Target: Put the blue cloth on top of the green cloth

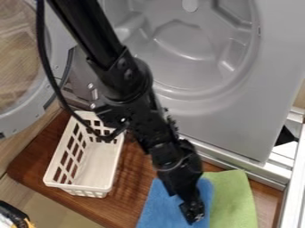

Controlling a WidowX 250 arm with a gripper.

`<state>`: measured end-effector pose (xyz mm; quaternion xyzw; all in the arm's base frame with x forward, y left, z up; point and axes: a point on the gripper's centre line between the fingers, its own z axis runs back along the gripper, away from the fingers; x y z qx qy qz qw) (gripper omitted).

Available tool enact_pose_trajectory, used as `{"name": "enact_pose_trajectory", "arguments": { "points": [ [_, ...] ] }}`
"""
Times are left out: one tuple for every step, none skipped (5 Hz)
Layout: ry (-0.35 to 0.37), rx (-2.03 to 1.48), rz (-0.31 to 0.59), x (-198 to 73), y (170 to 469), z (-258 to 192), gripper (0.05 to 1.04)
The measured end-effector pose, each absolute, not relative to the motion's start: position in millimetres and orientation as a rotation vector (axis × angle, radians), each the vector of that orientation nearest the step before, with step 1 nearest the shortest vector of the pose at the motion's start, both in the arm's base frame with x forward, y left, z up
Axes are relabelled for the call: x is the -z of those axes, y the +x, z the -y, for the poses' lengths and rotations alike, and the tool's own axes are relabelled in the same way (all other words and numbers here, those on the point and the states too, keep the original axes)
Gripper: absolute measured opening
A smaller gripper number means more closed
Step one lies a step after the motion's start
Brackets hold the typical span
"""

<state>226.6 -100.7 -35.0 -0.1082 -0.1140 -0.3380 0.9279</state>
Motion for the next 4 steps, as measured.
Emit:
{"name": "enact_pose_trajectory", "arguments": {
  "points": [
    [-0.238, 0.762, 0.243, 13.5, 233.8, 108.8, 1.006],
    [-0.236, 0.812, 0.255, -9.6, 236.2, 115.5, 1.001],
    [-0.232, 0.861, 0.288, -36.2, 244.3, 119.5, 1.001],
    [-0.206, 0.948, 0.335, -57.5, 251.4, 122.7, 1.001]
  ]
}}
